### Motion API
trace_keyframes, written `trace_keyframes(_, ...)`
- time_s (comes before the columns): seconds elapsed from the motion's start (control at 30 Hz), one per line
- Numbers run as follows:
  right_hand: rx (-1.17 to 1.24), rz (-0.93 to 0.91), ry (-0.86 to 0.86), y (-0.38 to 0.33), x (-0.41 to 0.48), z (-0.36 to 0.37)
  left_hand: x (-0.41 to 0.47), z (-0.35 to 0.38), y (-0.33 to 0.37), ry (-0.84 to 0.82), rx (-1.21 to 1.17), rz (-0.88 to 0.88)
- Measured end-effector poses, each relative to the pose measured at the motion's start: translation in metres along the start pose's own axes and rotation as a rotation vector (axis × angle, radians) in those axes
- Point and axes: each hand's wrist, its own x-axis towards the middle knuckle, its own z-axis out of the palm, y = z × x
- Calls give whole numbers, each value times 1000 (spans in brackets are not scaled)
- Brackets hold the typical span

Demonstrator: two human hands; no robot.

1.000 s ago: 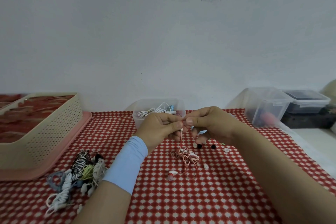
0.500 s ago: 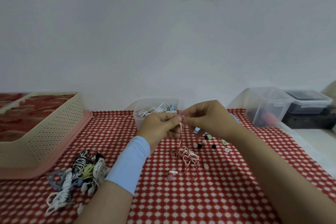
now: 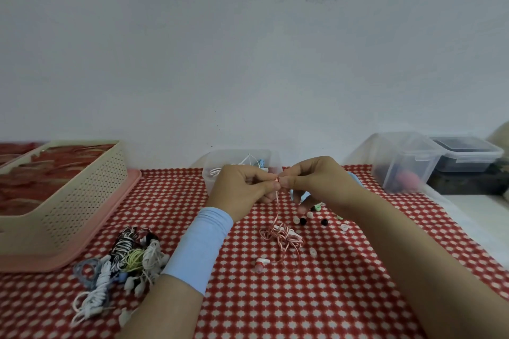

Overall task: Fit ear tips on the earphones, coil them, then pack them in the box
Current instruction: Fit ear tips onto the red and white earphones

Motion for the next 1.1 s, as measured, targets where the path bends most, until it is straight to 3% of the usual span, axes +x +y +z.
trace_keyframes(0.3,37,-60,-25,-5,0,-11,0,2,2,-53,-172,-92)
trace_keyframes(0.53,-95,-169,-48,-4,1,-16,0,2,1,-75,-320,-157)
trace_keyframes(0.87,-232,-314,46,1,5,-11,0,3,3,-150,-446,-298)
trace_keyframes(1.1,-271,-290,13,-1,3,-13,1,2,-1,-209,-527,-366)
